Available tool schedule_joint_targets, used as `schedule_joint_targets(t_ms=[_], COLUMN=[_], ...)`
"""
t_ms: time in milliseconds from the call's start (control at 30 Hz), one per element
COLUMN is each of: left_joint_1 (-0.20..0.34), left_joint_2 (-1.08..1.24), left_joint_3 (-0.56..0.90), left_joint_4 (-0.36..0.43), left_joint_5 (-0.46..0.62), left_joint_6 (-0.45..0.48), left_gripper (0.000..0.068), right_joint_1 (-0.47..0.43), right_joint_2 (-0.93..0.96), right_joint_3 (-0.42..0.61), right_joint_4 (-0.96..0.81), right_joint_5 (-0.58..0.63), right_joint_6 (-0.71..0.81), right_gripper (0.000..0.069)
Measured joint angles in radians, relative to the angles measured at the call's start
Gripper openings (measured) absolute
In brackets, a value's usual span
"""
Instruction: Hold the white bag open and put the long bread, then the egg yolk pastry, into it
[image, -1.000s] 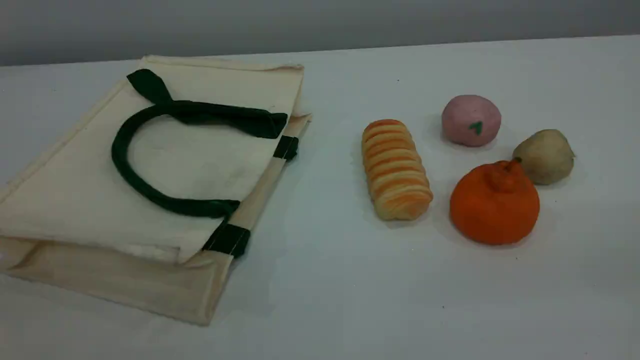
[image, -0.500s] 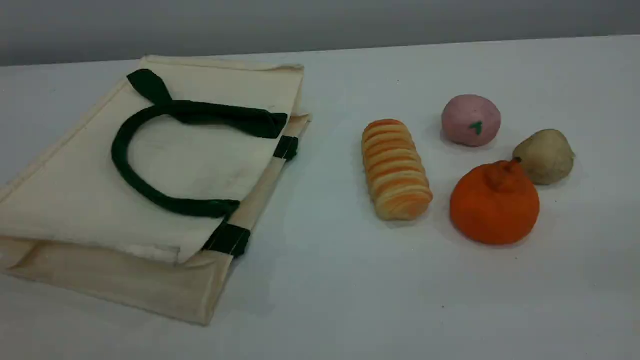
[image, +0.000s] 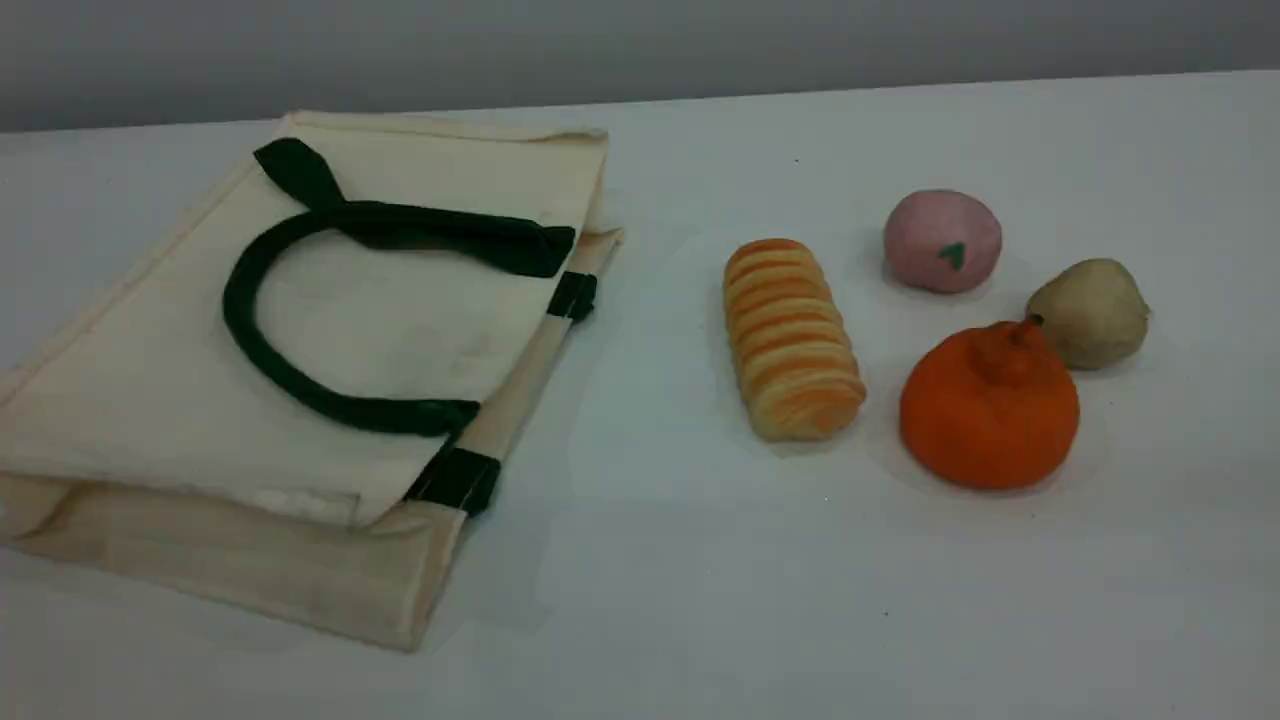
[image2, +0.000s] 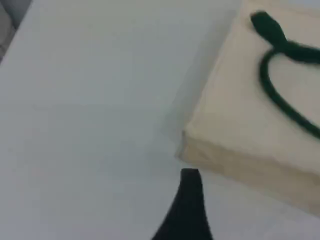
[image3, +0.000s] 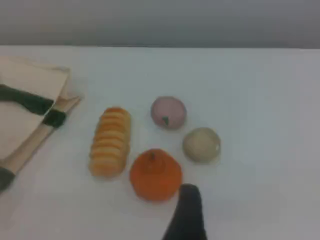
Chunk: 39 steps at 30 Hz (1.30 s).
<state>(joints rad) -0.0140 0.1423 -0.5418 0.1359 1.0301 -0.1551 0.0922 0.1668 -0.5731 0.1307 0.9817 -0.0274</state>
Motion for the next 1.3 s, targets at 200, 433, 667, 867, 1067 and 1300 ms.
schedule_joint_targets(t_ms=[200, 433, 667, 867, 1067, 1300], left_joint_1=[-0.001, -0.001, -0.001, -0.001, -0.001, -0.013], left_joint_2=[0.204, 0.51, 0.805, 1.054, 1.303, 1.561], left_joint_3=[-0.093, -0.206, -0.28, -0.339, -0.428, -0.546], left_joint_4=[0.019, 0.012, 0.012, 0.012, 0.011, 0.011], left_joint_5=[-0.059, -0.12, -0.225, -0.326, -0.397, -0.445], left_joint_6=[-0.014, -0.011, -0.011, -0.011, -0.011, -0.003], left_gripper=[0.0594, 0.0594, 0.0594, 0.0594, 0.0594, 0.0594], right_joint_1=[0.0, -0.001, -0.001, -0.001, -0.001, -0.001], right_joint_2=[0.216, 0.481, 0.71, 0.854, 0.902, 0.901], right_joint_3=[-0.126, -0.248, -0.294, -0.294, -0.294, -0.294], right_joint_4=[0.032, 0.056, 0.065, 0.067, 0.082, 0.116], right_joint_5=[-0.075, -0.15, -0.237, -0.309, -0.403, -0.455], right_joint_6=[-0.003, -0.003, -0.003, -0.003, -0.003, -0.003], right_gripper=[0.0566, 0.0566, 0.0566, 0.0566, 0.0566, 0.0566])
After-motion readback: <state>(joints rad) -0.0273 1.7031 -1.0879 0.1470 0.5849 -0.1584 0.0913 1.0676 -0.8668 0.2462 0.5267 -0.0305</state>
